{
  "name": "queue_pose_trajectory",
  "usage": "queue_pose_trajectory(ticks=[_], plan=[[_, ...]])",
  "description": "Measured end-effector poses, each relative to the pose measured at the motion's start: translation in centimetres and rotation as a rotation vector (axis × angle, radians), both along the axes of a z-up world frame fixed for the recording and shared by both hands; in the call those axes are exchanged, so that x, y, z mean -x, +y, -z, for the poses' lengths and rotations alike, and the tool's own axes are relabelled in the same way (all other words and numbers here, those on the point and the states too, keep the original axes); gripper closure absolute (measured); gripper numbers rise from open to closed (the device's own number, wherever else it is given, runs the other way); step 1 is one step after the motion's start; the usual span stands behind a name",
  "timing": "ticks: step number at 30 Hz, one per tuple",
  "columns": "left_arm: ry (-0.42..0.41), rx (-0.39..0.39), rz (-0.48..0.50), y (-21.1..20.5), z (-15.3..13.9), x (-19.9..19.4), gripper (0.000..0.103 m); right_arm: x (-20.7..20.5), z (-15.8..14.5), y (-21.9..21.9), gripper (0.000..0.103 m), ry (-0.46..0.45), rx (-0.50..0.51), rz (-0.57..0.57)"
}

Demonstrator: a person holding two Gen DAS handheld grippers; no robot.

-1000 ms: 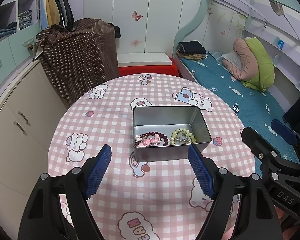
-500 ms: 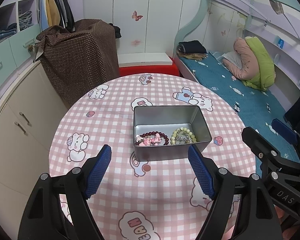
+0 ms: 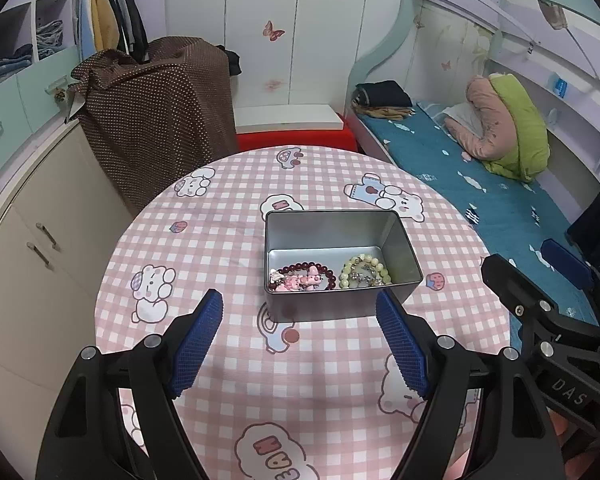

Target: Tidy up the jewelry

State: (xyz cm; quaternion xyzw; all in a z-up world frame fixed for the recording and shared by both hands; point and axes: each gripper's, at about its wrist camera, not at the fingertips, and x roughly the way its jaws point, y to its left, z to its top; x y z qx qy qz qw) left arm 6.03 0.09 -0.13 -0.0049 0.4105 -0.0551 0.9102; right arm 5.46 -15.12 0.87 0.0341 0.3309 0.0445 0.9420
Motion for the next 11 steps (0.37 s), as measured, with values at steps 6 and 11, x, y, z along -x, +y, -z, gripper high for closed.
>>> queue_pose_trajectory(ticks=[6,11], plan=[[0.0,0.006,0.004,-0.05,-0.02,0.06,0.027,-0.02,-0.02,0.01,0.013,-0.001,-0.004,-0.001],[0.003,0.007,0.003,0.01,0.0,0.06,0.027,-0.01,-0.02,-0.07,0.013,0.0,-0.004,-0.001]])
